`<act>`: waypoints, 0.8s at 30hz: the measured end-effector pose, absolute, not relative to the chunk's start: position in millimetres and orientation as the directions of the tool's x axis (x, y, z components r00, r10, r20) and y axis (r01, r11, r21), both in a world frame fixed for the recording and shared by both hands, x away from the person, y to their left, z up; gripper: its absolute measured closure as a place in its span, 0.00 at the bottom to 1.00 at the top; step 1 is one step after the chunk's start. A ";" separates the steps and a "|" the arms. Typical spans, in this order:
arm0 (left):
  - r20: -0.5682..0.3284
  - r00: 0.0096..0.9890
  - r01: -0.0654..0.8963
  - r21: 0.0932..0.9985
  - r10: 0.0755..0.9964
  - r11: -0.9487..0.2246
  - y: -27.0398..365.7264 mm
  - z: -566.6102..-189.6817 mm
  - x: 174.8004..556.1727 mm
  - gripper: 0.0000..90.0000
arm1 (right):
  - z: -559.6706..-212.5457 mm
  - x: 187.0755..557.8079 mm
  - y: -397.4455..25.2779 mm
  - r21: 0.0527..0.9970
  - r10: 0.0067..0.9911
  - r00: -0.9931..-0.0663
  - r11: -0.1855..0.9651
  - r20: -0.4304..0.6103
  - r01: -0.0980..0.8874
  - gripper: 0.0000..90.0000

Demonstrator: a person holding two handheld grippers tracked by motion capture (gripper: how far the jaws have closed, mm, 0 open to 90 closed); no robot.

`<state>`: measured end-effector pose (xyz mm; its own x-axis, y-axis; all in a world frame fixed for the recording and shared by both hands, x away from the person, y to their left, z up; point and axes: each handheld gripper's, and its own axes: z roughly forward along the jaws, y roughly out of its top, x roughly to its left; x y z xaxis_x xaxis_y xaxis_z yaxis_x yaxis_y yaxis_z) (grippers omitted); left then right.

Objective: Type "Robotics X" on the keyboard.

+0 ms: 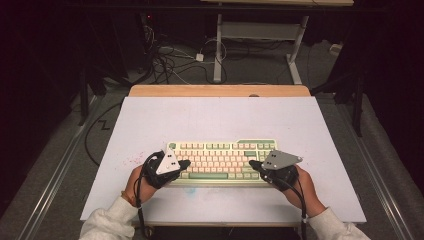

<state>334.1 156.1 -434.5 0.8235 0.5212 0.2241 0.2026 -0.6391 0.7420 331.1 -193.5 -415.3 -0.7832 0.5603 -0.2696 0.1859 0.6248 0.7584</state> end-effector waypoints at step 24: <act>0.229 0.802 0.224 0.740 0.551 -0.634 170.4 -434.4 337.1 0.96 | -436.9 346.6 -194.9 0.695 0.561 -0.782 0.676 -0.271 0.244 1.00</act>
<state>337.1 170.4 -434.4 0.8022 0.5513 0.2293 0.2245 -0.6343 0.7398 346.6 -194.9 -436.9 -0.7817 0.5614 -0.2714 0.2443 0.6762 0.6951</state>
